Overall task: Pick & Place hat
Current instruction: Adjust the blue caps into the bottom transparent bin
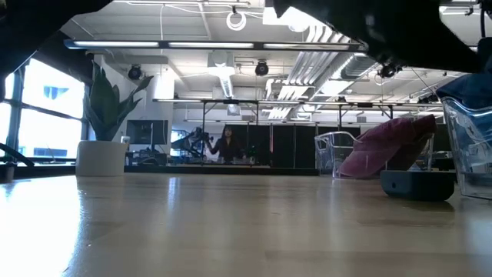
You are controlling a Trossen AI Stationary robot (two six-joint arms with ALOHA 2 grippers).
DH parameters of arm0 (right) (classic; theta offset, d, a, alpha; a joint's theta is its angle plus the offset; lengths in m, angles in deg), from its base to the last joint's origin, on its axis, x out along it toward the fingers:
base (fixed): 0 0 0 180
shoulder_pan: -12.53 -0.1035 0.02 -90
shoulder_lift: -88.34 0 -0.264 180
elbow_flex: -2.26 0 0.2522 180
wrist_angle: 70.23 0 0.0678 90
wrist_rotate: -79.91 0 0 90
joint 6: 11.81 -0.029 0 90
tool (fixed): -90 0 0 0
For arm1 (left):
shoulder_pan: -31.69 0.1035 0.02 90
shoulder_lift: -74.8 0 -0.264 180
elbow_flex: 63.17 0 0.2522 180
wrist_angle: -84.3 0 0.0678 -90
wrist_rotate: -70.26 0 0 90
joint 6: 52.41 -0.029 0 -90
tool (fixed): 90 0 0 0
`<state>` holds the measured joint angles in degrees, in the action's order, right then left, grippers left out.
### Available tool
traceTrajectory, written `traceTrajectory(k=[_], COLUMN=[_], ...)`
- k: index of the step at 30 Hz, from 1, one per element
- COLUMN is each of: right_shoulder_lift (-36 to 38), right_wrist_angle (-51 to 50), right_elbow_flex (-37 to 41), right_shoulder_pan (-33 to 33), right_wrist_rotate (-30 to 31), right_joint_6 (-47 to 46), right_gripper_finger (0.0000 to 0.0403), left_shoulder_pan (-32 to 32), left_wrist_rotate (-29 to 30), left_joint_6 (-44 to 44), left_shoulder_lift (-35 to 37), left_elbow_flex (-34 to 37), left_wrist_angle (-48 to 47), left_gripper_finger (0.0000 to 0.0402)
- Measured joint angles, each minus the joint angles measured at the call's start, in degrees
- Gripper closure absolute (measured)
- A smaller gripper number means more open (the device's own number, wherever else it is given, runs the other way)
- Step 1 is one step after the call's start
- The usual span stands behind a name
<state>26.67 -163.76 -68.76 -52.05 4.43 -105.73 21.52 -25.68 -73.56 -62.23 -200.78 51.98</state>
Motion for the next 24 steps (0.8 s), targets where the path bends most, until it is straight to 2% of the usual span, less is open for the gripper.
traceTrajectory(k=[6, 10, 19, 24], right_shoulder_lift=[-0.3, -0.2, -0.1, -0.1], right_wrist_angle=[4.5, 5.8, 7.7, 3.7], right_elbow_flex=[0.0, 0.6, 11.2, 8.0], right_shoulder_pan=[3.6, 5.4, 7.6, 8.1], right_wrist_rotate=[7.5, 7.7, 5.7, 5.9], right_joint_6=[8.5, 10.8, 11.2, 12.4], right_gripper_finger=[0.0402, 0.0402, 0.0402, 0.0402], left_shoulder_pan=[0.1, 0.1, 0.0, 0.0], left_wrist_rotate=[0.3, 1.0, 5.2, 8.3], left_joint_6=[0.4, 0.4, 0.4, 0.0], left_shoulder_lift=[-1.2, -1.2, -1.2, -0.9], left_elbow_flex=[-0.1, -0.2, -0.2, -0.2], left_wrist_angle=[6.8, 8.0, 7.9, 7.0], left_gripper_finger=[0.0401, 0.0401, 0.0401, 0.0401])
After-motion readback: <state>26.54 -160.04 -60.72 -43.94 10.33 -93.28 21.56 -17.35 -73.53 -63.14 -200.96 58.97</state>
